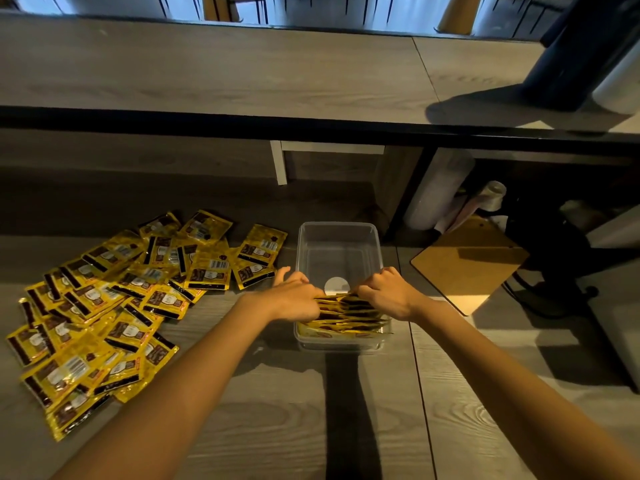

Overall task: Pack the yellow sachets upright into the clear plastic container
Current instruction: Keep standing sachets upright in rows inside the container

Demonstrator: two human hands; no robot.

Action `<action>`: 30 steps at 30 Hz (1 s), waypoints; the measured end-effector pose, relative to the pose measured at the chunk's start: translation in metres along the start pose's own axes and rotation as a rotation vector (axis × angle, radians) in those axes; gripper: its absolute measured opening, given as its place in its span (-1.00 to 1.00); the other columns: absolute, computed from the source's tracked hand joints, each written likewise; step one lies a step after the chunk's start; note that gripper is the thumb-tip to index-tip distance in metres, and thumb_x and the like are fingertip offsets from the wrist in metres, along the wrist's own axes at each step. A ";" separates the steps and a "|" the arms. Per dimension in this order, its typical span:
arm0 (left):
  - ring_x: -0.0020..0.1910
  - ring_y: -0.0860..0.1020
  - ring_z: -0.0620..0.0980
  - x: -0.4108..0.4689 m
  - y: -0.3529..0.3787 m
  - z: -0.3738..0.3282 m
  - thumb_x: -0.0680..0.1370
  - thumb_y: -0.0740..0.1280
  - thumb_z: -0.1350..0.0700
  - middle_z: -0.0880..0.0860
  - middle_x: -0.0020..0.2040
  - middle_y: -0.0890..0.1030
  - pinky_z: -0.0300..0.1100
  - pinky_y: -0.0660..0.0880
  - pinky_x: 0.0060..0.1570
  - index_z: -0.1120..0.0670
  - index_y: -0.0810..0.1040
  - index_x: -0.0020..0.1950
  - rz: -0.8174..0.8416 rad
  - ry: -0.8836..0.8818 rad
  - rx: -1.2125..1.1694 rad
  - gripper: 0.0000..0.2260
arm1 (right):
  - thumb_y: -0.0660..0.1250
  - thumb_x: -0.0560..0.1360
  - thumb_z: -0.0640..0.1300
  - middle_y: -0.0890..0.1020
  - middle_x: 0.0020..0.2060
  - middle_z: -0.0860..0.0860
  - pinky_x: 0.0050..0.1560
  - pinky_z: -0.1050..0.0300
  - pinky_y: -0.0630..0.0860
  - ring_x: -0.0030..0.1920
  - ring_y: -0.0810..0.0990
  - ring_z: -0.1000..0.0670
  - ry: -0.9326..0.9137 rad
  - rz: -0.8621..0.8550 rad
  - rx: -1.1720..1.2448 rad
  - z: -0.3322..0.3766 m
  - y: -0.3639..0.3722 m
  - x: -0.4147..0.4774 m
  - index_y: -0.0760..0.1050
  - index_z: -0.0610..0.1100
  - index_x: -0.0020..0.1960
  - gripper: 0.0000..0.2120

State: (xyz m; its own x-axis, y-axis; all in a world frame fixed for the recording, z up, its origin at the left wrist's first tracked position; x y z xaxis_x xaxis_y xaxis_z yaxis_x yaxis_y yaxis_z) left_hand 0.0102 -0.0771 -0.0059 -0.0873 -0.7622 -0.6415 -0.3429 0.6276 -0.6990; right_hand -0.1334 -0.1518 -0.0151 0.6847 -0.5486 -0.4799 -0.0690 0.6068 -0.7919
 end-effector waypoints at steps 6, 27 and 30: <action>0.41 0.23 0.10 -0.006 -0.005 0.001 0.45 0.21 0.25 0.12 0.21 0.47 -0.04 0.02 0.37 0.08 0.47 0.25 -0.136 0.016 -0.147 -0.63 | -0.03 0.63 -0.08 0.60 0.12 -0.19 0.35 0.03 0.28 0.15 0.51 -0.10 -0.029 -0.072 0.117 0.006 -0.001 -0.007 0.49 -0.13 0.28 -0.61; 0.54 -0.16 0.05 -0.036 0.032 0.164 0.60 0.18 0.06 0.08 0.56 -0.17 0.03 -0.05 0.49 0.12 -0.14 0.54 -0.409 -0.459 -0.174 -0.36 | 0.16 0.55 -0.15 0.14 0.50 -0.13 0.41 -0.15 0.20 0.49 0.11 -0.21 0.014 0.073 -0.099 0.163 0.065 0.110 0.00 -0.17 0.50 -0.41; 0.54 -0.16 0.02 -0.028 0.036 0.165 0.58 0.17 0.05 0.06 0.56 -0.14 0.04 -0.12 0.49 0.10 -0.13 0.54 -0.346 -0.405 -0.099 -0.36 | 0.15 0.55 -0.15 0.28 0.43 -0.18 0.37 -0.13 0.27 0.43 0.22 -0.25 0.019 0.044 -0.160 0.161 0.066 0.111 0.14 -0.21 0.46 -0.49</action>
State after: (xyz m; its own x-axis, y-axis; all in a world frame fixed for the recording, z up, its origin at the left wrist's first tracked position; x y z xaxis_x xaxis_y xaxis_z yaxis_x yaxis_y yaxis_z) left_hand 0.1541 -0.0071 -0.0655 0.4067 -0.7872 -0.4636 -0.3762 0.3182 -0.8702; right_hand 0.0553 -0.0798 -0.0598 0.6645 -0.5351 -0.5217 -0.2146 0.5320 -0.8191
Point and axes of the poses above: each hand's wrist, its own x-axis towards the middle knuckle, its own y-axis out of the palm, z = x × y, the point moved 3 cm from there along x, towards the middle knuckle
